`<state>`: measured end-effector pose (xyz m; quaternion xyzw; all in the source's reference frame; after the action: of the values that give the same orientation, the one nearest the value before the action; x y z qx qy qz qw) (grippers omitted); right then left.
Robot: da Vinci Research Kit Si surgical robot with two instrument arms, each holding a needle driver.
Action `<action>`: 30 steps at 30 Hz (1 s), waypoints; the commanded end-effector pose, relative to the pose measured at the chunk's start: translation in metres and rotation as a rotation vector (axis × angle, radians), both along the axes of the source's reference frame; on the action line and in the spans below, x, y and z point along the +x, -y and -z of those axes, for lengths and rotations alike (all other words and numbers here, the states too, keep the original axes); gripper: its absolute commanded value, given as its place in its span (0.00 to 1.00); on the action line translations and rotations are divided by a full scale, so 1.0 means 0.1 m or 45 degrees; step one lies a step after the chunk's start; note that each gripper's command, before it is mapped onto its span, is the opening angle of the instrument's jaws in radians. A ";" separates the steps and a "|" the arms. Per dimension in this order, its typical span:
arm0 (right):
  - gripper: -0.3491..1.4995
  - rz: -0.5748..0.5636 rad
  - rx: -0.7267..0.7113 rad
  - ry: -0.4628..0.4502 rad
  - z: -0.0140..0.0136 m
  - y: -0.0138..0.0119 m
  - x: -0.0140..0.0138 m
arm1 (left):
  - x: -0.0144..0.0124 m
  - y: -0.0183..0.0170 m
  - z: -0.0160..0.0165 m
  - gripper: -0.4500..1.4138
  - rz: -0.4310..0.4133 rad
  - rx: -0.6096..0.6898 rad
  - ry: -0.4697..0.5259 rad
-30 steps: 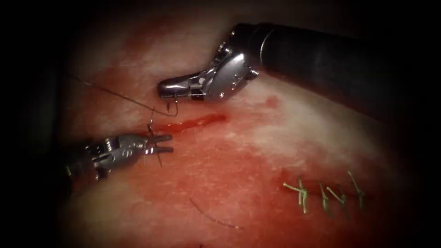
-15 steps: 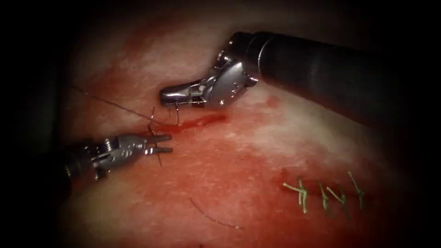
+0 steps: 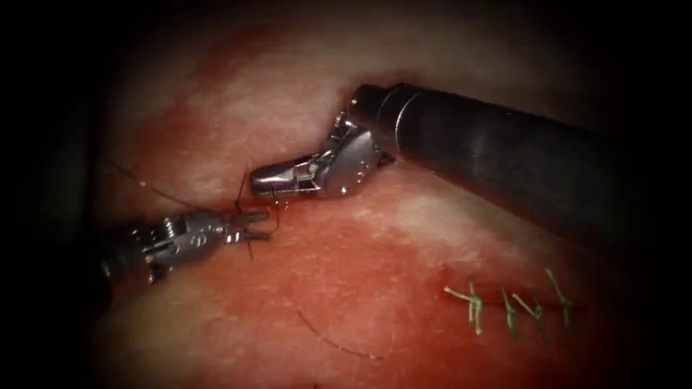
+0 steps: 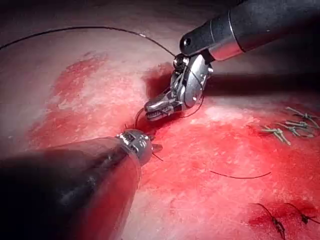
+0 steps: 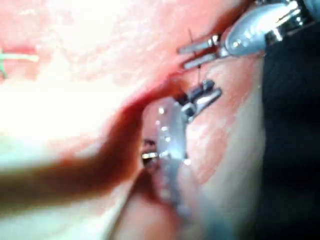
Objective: Wound Closure
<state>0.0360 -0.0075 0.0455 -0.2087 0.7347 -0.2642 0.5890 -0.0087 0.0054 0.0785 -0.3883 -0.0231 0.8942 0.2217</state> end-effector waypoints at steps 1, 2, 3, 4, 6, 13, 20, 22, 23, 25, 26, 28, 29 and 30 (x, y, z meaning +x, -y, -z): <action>0.00 0.003 -0.008 -0.003 -0.008 0.001 0.008 | -0.006 0.000 -0.007 0.23 -0.002 0.001 0.004; 0.00 0.006 -0.008 -0.002 -0.012 0.006 0.007 | -0.006 0.000 -0.007 0.23 -0.002 0.001 0.004; 0.00 0.010 0.002 0.001 -0.015 0.009 0.007 | -0.006 0.000 -0.007 0.24 -0.002 0.001 0.003; 0.00 0.012 0.006 0.002 -0.017 0.011 0.007 | -0.006 0.000 -0.007 0.24 -0.002 0.001 0.004; 0.00 0.018 0.017 0.011 -0.023 0.018 0.006 | -0.006 -0.001 -0.007 0.24 -0.002 0.001 0.003; 0.00 0.025 0.044 0.019 -0.029 0.024 0.004 | -0.006 -0.001 -0.007 0.24 -0.001 0.001 0.003; 0.00 0.021 0.073 0.032 -0.031 0.024 0.003 | -0.006 0.000 -0.007 0.24 -0.001 0.000 0.003; 0.00 0.018 0.093 0.029 -0.029 0.022 0.003 | -0.006 -0.001 -0.007 0.24 -0.001 0.000 0.003; 0.00 0.013 0.109 0.028 -0.029 0.022 0.003 | -0.006 0.000 -0.007 0.24 -0.001 0.000 0.003; 0.00 0.016 0.123 0.025 -0.031 0.022 0.004 | -0.006 0.000 -0.007 0.24 -0.001 0.000 0.003; 0.00 0.020 0.129 0.023 -0.032 0.023 0.004 | -0.006 0.000 -0.007 0.24 -0.001 0.000 0.003; 0.00 0.023 0.141 0.025 -0.034 0.024 0.004 | -0.006 0.000 -0.007 0.24 -0.003 0.001 0.006; 0.00 0.023 0.141 0.025 -0.034 0.024 0.004 | -0.006 0.000 -0.007 0.24 -0.003 0.001 0.006; 0.00 0.025 0.147 0.026 -0.035 0.025 0.004 | -0.006 0.000 -0.007 0.24 -0.003 0.001 0.005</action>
<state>0.0357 -0.0104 0.0486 -0.1613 0.7454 -0.2265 0.6059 -0.0087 0.0054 0.0785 -0.3893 -0.0236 0.8937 0.2216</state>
